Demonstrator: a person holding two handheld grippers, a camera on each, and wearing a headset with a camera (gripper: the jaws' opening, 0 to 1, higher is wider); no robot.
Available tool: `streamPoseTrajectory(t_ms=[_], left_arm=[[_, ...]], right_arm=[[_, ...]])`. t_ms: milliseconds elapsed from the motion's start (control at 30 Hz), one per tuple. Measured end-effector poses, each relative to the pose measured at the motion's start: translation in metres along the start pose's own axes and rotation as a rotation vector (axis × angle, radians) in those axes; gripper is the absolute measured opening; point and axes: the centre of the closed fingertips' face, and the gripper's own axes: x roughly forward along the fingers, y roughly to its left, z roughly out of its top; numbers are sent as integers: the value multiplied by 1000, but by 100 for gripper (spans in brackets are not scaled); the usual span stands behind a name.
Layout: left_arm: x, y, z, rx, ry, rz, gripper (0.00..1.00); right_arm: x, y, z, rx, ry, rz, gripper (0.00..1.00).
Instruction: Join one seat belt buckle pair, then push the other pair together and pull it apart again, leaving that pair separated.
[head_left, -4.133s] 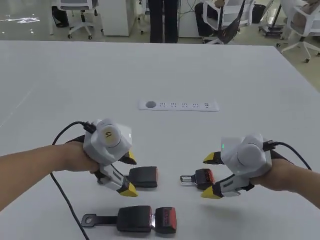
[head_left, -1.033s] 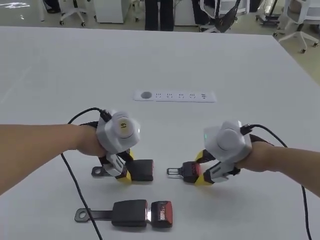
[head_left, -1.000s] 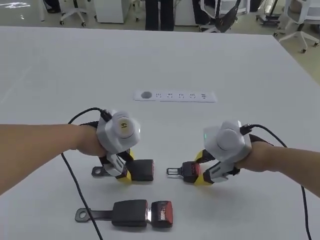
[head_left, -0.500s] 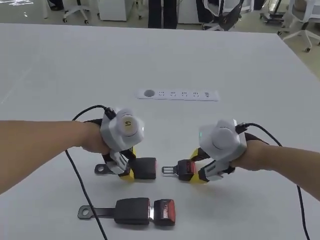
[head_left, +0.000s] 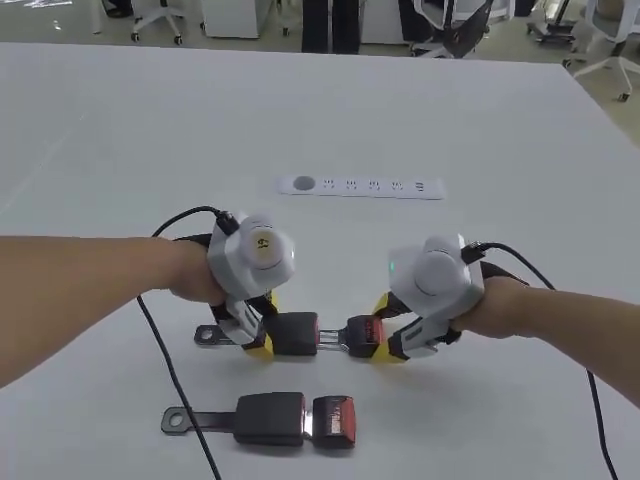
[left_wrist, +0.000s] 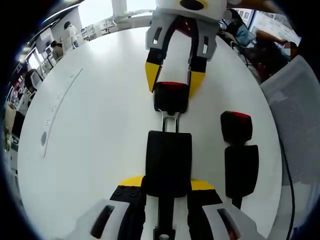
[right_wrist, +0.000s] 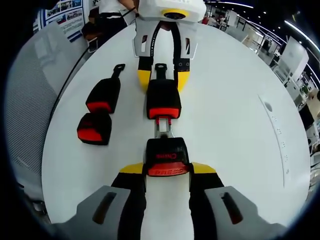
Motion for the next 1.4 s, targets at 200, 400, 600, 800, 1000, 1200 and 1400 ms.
streamPoseTrajectory(t_ms=[200, 400, 600, 800, 1000, 1200, 1400], left_arm=[[0, -1, 1, -5, -7, 2, 32], [0, -1, 1, -10, -11, 3, 32], [0, -1, 1, -18, -24, 5, 32], [0, -2, 1, -13, -28, 5, 32], [-1, -3, 2, -11, -47, 9, 32], [-1, -3, 1, 0, -50, 10, 32], [-1, -3, 1, -3, -58, 12, 31]], right_arm=[[4, 0, 6, 6, -10, 2, 31], [9, 2, 11, -8, -6, -9, 31], [8, 3, 9, 13, -17, -15, 31], [8, 3, 10, 22, -21, -12, 30], [11, 3, 11, 37, -21, -13, 30], [12, 3, 11, 32, -22, -9, 30], [13, 3, 14, 29, -16, -6, 30]])
